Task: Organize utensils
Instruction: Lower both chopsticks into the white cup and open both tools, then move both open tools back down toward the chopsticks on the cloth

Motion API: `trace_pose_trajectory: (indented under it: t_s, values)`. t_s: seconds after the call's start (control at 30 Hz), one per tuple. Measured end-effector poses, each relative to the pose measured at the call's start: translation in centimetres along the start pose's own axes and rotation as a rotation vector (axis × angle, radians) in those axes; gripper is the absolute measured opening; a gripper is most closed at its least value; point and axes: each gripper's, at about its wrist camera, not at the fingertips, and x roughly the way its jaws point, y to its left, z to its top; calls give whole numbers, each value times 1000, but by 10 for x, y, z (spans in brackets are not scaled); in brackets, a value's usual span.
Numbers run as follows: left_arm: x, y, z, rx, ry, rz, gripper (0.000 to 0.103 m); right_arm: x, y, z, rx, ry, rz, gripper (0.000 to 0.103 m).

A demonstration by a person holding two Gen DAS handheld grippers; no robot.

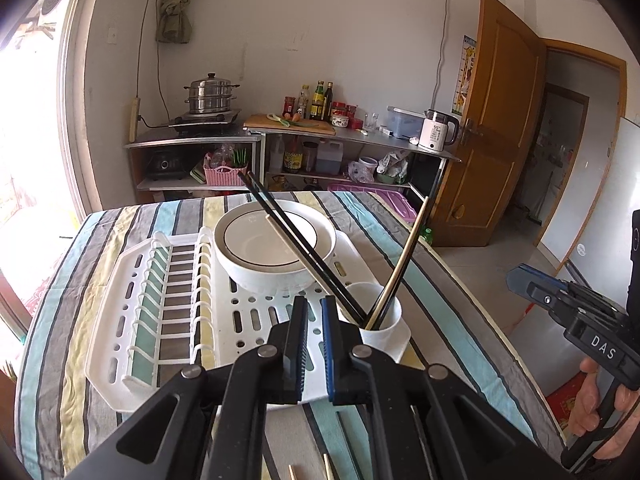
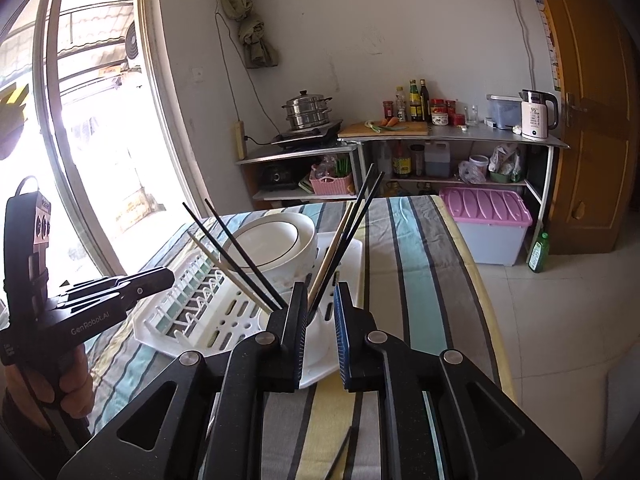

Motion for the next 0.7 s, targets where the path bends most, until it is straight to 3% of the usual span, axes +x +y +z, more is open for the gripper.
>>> trace_pose_trajectory:
  t_s: [0.7]
  values:
    - [-94, -17, -117, 34, -37, 41, 6, -74, 47, -92, -73, -2, 3, 15]
